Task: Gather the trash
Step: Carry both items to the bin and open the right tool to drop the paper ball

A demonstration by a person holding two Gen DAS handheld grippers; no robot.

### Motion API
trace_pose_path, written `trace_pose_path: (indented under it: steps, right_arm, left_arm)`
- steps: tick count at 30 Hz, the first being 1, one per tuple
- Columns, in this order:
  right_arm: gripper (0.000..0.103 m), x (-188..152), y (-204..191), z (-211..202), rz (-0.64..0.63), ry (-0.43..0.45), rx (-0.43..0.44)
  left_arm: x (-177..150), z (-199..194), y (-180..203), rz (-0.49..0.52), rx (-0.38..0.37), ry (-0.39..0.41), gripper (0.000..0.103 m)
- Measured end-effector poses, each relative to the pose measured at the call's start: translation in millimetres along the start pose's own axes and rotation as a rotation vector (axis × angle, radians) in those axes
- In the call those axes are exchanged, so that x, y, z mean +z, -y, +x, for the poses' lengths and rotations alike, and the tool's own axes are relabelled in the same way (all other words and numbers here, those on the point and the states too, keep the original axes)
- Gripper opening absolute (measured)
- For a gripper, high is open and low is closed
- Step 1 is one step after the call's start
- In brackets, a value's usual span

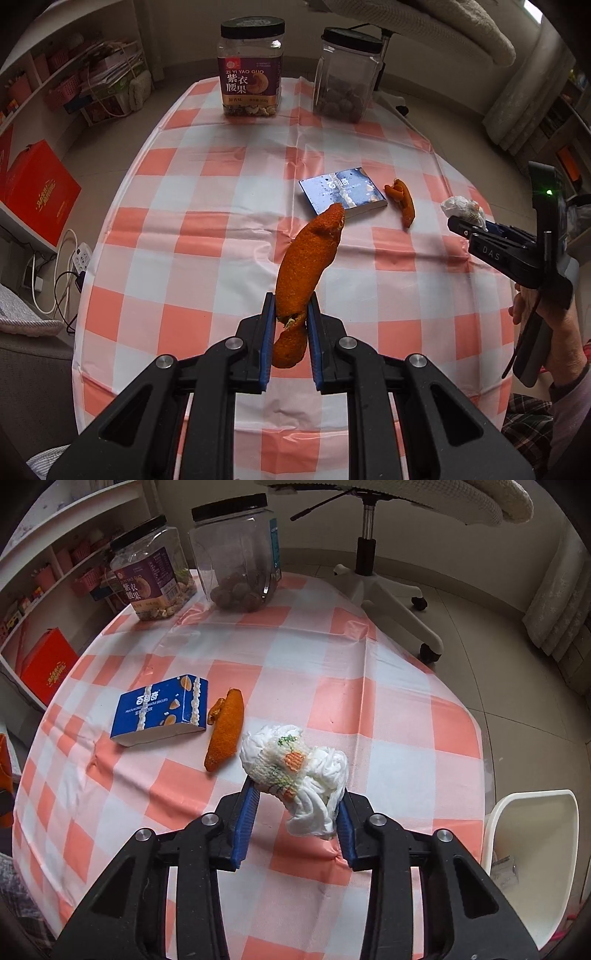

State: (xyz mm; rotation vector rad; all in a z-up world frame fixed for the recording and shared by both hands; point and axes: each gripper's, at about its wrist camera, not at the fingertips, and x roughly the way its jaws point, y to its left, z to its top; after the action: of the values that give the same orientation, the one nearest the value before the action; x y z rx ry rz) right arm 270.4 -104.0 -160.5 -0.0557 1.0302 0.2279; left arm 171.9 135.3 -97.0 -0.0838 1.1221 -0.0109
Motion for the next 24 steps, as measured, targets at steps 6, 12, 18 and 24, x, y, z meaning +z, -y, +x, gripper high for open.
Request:
trace_pose_path:
  steps: [6,12,18,24]
  right_arm:
    - [0.036,4.6,-21.3,-58.7,-0.002,0.108,0.050]
    - [0.036,-1.9,-29.1,-101.2,0.009,0.182,0.042]
    - [0.036,-11.7,-17.1,-124.2,0.053,0.209,0.032]
    - [0.037,-18.5,3.5,-141.1,0.098,0.236,0.020]
  left_arm:
    - [7.2,-28.4,2.9,-0.043,-0.008,0.127,0.017]
    - [11.4,-50.2,15.1,-0.041,-0.023,0.234,0.017]
    - [12.8,-53.2,24.1,-0.042,-0.028,0.258,0.017]
    - [14.2,-54.1,34.7,-0.052,-0.039,0.278,0.017]
